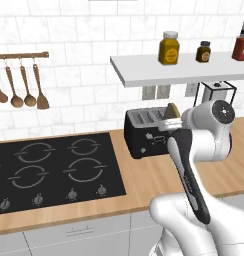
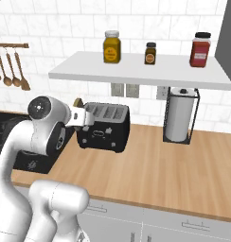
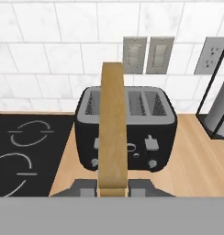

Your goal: Start the toaster. Once the lever pops up, take the bread to the plate on the dining counter.

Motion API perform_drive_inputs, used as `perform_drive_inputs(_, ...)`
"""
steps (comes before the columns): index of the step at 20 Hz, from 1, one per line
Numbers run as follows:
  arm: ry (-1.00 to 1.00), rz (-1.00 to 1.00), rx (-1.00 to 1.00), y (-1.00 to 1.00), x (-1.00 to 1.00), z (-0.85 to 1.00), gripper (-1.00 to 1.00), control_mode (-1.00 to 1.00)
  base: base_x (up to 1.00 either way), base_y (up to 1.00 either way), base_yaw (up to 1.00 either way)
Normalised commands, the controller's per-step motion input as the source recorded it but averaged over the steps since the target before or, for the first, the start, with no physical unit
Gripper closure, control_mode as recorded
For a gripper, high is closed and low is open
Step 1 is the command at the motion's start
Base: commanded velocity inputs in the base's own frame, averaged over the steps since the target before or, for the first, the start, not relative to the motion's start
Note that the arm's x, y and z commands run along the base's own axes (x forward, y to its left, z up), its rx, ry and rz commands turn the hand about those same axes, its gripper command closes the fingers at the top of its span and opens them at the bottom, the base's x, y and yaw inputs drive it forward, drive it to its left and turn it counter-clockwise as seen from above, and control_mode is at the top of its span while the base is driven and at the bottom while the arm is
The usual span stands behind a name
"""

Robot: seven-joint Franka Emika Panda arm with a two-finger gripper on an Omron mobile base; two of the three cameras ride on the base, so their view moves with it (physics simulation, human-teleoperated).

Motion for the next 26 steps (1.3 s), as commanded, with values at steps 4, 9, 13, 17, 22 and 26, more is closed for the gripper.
perform_drive_inputs(4,0.13,0.00,0.00,0.00,-0.70,0.18,1.00,-1.00,0.00,0.00,0.00)
perform_drive_inputs(9,0.02,0.00,0.00,0.00,-0.58,0.09,1.00,-1.00,0.00,0.00,0.00)
perform_drive_inputs(13,-0.01,0.00,0.00,0.00,-0.31,0.16,1.00,-1.00,0.00,0.00,0.00)
perform_drive_inputs(17,0.00,-0.01,0.00,0.00,-0.19,0.24,1.00,-1.00,0.00,0.00,0.00)
perform_drive_inputs(22,0.00,-0.02,0.00,0.00,-0.15,0.14,1.00,-1.00,0.00,0.00,0.00)
perform_drive_inputs(26,0.00,-0.02,0.00,0.00,-0.15,0.01,1.00,-1.00,0.00,0.00,0.00)
